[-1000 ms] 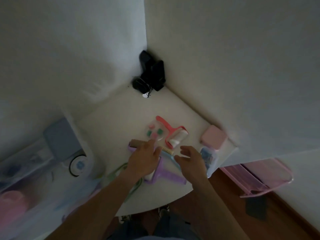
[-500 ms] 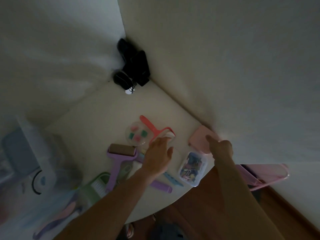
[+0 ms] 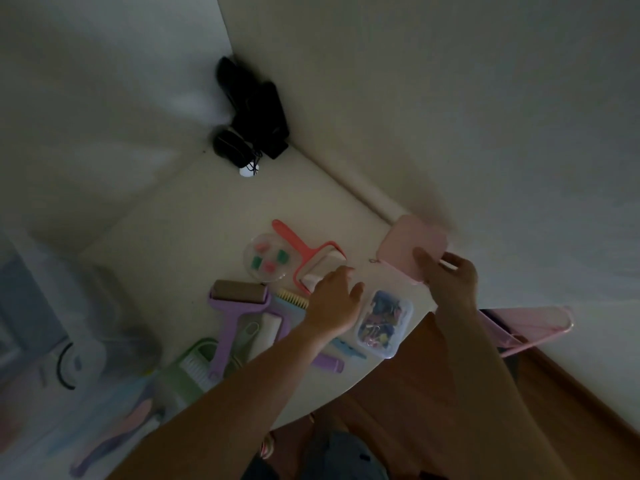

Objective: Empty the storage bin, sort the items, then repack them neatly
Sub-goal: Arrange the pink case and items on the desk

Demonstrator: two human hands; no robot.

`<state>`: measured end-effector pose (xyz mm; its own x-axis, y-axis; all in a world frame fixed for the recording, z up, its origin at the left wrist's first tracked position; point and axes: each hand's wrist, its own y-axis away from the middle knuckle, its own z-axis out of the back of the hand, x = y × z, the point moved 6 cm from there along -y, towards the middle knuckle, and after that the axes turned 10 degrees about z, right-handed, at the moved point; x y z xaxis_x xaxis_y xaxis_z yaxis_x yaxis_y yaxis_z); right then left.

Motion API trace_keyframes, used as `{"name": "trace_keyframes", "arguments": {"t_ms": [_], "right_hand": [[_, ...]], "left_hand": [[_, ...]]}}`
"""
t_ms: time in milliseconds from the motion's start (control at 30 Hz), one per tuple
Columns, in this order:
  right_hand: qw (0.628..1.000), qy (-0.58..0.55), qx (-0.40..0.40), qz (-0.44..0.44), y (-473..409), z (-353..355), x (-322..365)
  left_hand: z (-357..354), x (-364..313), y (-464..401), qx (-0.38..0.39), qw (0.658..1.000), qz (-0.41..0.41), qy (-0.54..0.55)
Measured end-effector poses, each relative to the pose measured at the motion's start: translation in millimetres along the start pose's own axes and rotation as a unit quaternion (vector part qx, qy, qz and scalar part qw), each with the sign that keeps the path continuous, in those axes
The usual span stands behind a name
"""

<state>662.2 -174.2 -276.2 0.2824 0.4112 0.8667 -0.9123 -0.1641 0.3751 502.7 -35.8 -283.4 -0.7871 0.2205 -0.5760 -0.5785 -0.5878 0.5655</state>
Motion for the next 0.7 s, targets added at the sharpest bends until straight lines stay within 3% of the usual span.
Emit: {"name": "trace_keyframes", "arguments": {"t_ms": [133,267,400,533,700], "right_hand": [[0.999,-0.015,0.051,-0.004,44.0,24.9,2.8],[0.99,0.042,0.133,-0.014,84.5,24.5,-29.7],[0.985,-0.093,0.102,-0.103,103.0,12.4,-63.5],[0.968,-0.17,0.083,-0.163,110.3,15.0,-63.2],[0.988,-0.079,0.114,-0.075,127.8,5.6,3.9]], "left_hand": [[-6.2,9.7,17.1,0.023,0.995,0.069,0.07],[-26.0,16.2,24.0,0.111,0.973,0.134,0.151],[-50.9,15.1,30.7,0.177,0.965,0.125,0.15],[-50.0,9.9,36.2,0.151,0.978,0.09,0.109],[4.5,-2.6,57.5,0.084,0.987,0.036,0.134]]}}
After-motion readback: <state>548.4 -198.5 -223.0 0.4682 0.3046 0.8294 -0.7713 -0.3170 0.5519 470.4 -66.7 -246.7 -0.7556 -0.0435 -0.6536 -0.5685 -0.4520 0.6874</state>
